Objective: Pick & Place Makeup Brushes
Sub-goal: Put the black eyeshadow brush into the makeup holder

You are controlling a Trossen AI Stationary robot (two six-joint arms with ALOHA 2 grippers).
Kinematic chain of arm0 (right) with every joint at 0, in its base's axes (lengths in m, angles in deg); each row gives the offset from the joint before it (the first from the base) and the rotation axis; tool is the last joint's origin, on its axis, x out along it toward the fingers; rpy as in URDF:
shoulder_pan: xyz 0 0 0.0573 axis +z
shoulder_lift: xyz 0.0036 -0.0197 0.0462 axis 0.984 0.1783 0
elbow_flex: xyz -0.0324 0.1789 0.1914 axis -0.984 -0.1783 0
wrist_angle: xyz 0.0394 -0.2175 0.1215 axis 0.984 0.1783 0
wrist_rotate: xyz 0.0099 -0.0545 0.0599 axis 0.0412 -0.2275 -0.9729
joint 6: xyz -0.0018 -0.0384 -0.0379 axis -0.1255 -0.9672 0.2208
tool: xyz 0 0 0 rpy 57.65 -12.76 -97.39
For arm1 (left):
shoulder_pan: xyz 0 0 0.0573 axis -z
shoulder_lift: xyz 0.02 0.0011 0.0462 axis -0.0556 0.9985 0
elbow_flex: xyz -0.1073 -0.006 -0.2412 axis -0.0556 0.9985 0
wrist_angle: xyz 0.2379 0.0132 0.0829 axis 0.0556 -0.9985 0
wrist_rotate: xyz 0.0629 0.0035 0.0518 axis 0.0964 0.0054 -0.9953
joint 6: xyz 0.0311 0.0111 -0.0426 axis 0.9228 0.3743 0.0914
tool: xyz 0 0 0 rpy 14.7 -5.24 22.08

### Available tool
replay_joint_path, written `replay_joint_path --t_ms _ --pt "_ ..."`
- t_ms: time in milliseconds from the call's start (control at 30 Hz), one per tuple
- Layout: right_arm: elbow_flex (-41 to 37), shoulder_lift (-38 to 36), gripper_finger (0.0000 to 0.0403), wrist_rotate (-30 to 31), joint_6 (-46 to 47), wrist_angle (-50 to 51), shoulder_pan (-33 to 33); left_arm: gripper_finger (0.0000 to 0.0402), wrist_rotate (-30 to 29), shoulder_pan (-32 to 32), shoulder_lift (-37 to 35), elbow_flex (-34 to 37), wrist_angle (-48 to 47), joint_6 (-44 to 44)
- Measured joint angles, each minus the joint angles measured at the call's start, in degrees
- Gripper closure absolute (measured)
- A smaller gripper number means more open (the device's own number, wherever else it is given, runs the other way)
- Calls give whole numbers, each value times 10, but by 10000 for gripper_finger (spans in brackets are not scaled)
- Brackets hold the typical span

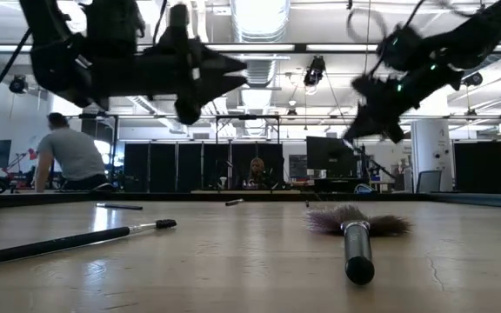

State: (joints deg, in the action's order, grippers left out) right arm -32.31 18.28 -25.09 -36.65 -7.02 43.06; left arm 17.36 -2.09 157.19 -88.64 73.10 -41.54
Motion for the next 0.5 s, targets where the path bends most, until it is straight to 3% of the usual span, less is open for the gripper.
replay_joint_path --t_ms 267,500 --pt "-55 -68 394 -1 26 -243 149 282 51 0 64 -97 18 16" --pt "-56 -69 394 3 23 -361 216 282 56 -1 94 -154 17 24"
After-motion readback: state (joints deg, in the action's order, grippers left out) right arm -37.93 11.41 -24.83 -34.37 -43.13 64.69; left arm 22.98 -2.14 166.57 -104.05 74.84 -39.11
